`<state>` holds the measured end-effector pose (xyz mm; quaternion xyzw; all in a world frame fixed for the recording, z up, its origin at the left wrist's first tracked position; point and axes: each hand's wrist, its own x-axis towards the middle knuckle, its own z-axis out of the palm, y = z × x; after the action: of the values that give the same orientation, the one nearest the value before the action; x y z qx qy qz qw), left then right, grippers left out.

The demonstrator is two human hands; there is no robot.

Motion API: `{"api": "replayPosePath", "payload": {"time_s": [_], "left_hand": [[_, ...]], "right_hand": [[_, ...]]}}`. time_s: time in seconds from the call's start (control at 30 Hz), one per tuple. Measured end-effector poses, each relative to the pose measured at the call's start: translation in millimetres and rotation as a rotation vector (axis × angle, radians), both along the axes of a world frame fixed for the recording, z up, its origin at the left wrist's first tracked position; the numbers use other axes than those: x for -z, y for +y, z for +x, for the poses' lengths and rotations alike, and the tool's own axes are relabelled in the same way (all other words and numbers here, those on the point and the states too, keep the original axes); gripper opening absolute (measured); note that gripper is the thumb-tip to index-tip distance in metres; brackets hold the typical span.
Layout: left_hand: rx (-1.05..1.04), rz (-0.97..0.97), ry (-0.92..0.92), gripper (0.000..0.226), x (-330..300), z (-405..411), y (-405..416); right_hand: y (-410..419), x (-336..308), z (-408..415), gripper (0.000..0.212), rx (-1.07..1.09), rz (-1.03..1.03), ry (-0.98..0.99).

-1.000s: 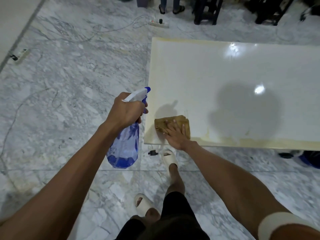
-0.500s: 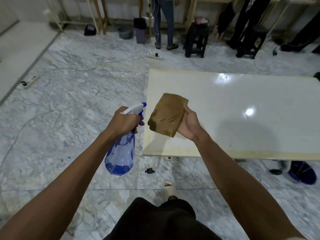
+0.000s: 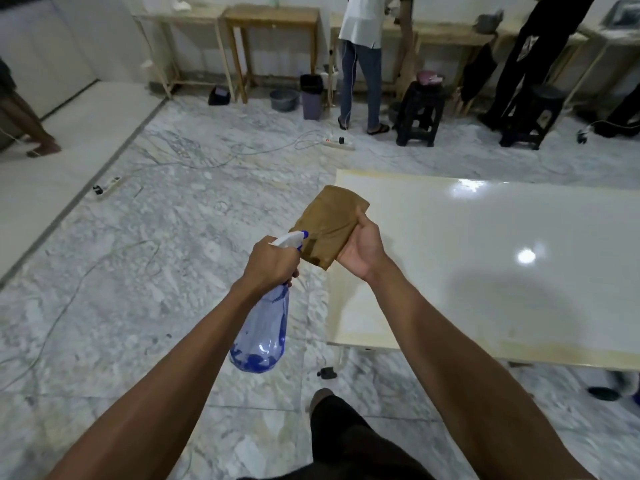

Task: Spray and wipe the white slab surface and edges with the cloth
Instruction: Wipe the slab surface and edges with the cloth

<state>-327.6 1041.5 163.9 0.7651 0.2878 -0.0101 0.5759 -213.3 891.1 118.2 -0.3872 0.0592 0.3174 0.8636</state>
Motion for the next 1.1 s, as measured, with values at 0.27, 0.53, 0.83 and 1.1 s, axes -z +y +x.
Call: {"api": "replayPosePath", "payload": {"time_s": [0.27,0.53,0.83,1.1], "left_hand": [[0.109,0.053,0.018,0.012,-8.6,90.6,56.6],[0.192,-0.025,-0.051,0.021,14.3,269.8,127.4],[0.220,-0.065,0.032,0.018,64.9,404.9,183.0],[0.215,-0.073,0.104,0.018,123.3,443.9,212.9]], "right_hand": [[49.8,44.9,91.8,0.063,0.028,-0.095,0.085],[50.7,115.8,269.7,0.060,0.107,-0.502,0.054],[93.6,135.8,465.6,0.041,0.153,-1.162,-0.771],[116.2,242.1,526.0,0.057,-0.664,-1.919,-0.965]]}}
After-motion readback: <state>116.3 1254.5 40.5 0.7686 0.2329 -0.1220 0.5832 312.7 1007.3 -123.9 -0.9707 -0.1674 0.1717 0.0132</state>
